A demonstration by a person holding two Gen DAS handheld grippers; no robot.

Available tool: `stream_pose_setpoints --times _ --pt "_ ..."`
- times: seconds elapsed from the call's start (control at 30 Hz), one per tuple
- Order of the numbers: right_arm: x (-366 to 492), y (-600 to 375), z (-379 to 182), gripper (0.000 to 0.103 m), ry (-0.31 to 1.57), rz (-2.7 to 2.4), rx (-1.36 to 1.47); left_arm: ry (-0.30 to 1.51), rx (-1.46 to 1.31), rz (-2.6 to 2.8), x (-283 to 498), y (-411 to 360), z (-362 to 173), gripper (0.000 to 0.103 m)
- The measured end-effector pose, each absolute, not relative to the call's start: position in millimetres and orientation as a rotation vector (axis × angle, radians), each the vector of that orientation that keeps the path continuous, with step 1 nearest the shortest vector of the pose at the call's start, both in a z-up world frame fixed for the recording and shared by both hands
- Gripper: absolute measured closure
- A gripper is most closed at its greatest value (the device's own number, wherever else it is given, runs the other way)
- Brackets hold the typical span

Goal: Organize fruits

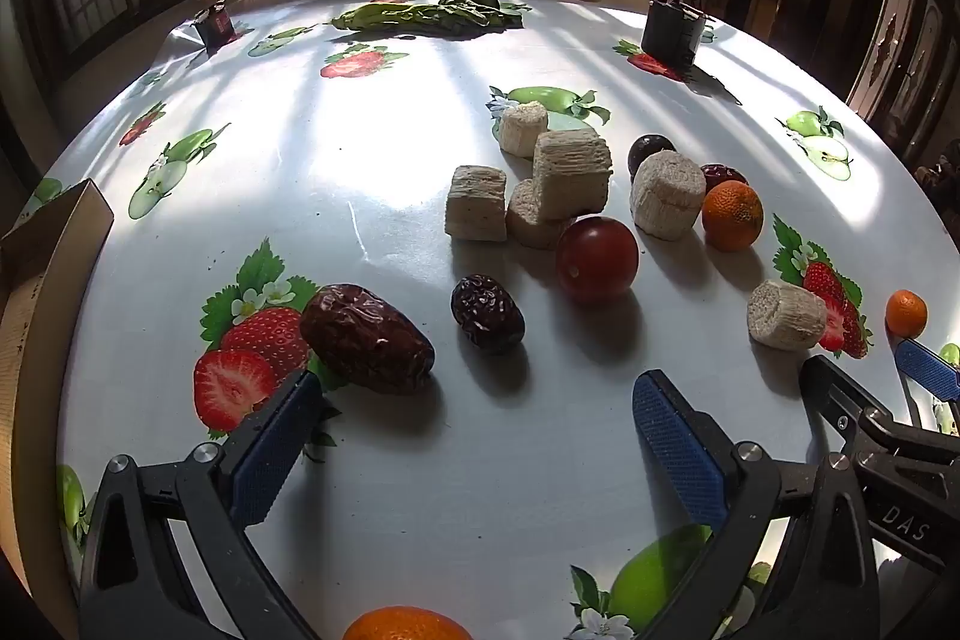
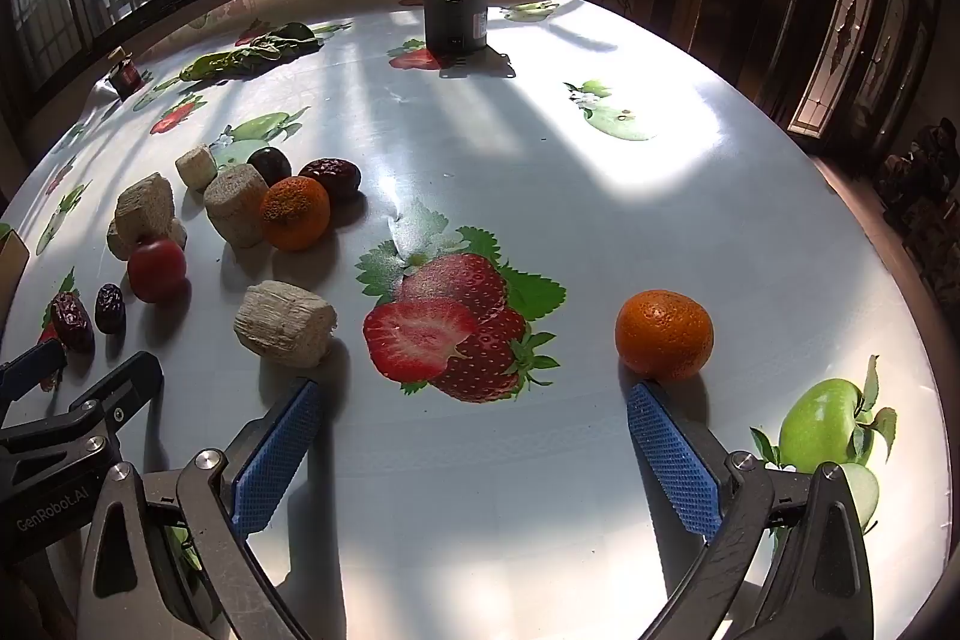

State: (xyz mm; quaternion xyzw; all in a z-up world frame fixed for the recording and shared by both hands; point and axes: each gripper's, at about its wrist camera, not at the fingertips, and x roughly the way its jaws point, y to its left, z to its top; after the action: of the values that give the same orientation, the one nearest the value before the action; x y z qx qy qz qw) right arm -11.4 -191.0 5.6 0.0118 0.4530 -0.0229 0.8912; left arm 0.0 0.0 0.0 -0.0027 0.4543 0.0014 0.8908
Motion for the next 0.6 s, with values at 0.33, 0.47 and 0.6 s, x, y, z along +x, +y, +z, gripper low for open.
stream_pose_setpoints --times 0.33,0.47,0.6 --pt "-11.3 -191.1 5.5 0.001 0.941 -0.048 0.023 0.943 -0.006 0.003 0.0 0.0 0.0 0.000" --pt "-11.2 -191.2 5.5 0.001 0.941 -0.048 0.024 0.943 -0.005 0.003 0.0 -0.1 0.0 0.000" --pt "-11.2 -191.3 5.4 0.001 0.941 -0.048 0.023 0.943 -0.017 0.021 0.9 -0.4 -0.1 0.000"
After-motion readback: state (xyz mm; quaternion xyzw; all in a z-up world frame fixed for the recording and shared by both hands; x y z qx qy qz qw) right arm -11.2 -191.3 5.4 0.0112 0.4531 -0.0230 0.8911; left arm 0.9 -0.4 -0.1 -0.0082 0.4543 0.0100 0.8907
